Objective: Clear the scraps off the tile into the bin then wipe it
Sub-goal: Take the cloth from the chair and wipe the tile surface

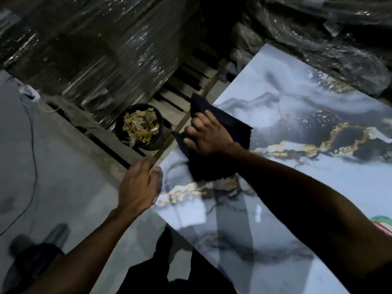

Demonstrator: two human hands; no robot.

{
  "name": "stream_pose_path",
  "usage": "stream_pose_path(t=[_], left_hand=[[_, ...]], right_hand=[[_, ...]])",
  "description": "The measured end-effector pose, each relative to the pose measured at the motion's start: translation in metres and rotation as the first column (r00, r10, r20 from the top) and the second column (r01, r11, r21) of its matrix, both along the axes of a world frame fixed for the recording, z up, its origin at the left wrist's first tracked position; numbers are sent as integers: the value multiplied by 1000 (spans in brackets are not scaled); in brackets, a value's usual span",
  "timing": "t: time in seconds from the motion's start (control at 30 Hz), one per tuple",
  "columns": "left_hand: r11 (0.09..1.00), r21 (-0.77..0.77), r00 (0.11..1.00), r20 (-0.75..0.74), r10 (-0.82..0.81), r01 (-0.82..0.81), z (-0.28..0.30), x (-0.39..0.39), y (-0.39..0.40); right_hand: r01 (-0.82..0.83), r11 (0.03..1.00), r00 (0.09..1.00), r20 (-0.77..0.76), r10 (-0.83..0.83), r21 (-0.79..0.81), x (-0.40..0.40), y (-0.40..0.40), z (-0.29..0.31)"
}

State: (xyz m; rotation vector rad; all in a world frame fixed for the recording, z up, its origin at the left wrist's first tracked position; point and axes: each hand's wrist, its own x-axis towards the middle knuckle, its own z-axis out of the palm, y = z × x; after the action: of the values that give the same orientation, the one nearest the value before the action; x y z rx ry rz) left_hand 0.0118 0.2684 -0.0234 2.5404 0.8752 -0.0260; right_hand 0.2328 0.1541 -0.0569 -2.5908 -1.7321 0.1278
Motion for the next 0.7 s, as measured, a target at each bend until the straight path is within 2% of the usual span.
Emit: stream_pose_path(t=[0.1, 0.2, 0.3, 0.43, 0.5, 0.63, 0.7], left_hand=[[988, -80, 988, -87, 128, -135, -12, -36, 21], [959, -197, 970, -175, 169, -203, -25, -67, 38], [951, -234, 968, -193, 161, -205, -31, -94, 49], [952, -270, 987, -115, 116, -143, -34, -110, 65], [937, -303, 985, -53, 164, -172, -29, -107, 71], [932, -349, 987, 82, 135, -99, -13, -94, 77], [929, -367, 987, 123, 103, -51, -10, -84, 78]], right_hand=[[-4, 999, 1000, -23, 5, 48, -52, 10, -6], [-15, 990, 1000, -13, 17, 138, -100, 18, -5], [-28, 982, 1000, 4, 28, 188, -149, 28, -2], [-98, 982, 994, 59, 90, 160, -196, 34, -1], [-140, 978, 989, 62, 132, 154, -211, 35, 1], [-175, 966, 984, 3, 178, 188, -252, 29, 3], [-114, 972, 989, -74, 131, 204, -281, 3, 2]])
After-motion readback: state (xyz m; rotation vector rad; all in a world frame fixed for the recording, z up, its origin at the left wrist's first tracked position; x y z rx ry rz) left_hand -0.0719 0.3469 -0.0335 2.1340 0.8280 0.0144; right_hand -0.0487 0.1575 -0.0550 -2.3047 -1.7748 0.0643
